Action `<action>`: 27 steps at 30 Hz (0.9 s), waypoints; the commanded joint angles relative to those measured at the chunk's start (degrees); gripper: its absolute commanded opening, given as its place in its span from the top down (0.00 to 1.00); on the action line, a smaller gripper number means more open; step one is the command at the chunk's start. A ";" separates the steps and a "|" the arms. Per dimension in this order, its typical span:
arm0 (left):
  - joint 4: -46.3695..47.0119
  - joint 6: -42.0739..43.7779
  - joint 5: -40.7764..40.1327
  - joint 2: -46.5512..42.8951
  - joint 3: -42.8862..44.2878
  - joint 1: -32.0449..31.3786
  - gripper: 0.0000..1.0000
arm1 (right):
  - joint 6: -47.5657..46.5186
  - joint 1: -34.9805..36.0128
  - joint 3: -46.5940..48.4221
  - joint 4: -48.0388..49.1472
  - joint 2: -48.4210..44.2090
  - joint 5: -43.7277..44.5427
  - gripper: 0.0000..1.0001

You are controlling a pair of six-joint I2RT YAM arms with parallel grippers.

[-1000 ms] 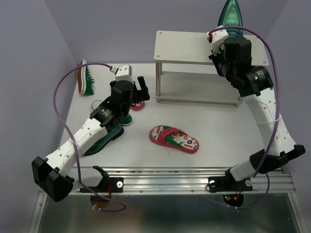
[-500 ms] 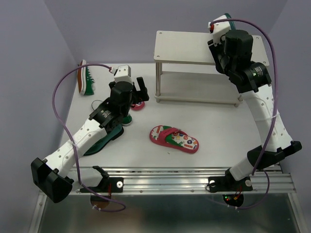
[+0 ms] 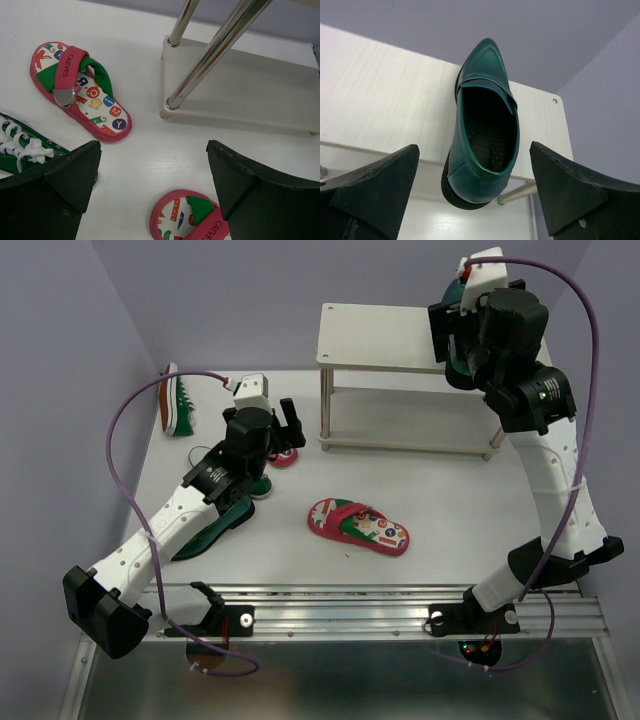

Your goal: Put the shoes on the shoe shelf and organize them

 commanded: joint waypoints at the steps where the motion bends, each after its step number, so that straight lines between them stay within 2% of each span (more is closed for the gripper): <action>1: 1.62 0.66 -1.06 -0.47 0.33 0.12 0.01 | 7.48 0.16 4.48 3.18 -1.89 3.83 0.00; 8: 1.71 0.57 -0.71 0.58 0.60 0.21 0.01 | 17.94 0.16 -1.23 2.13 -7.42 8.84 0.00; 11: 1.71 0.57 -0.53 1.02 0.77 0.12 0.01 | 23.13 0.16 -5.53 1.16 -10.67 6.84 0.00; 12: 1.71 0.57 -0.44 1.02 0.77 0.21 0.01 | 24.62 0.16 -6.76 1.16 -11.55 3.78 0.00; 15: 1.80 0.48 -0.09 1.55 0.95 0.21 0.01 | 26.55 0.16 -10.63 -0.15 -13.75 0.77 0.00; 20: 1.98 0.04 0.44 2.17 1.12 0.21 0.01 | 27.70 0.16 -16.69 -0.60 -14.63 0.85 0.00; 27: 1.98 -0.57 0.44 2.08 0.95 0.21 0.01 | 28.68 0.16 -20.48 -0.51 -13.85 4.09 0.00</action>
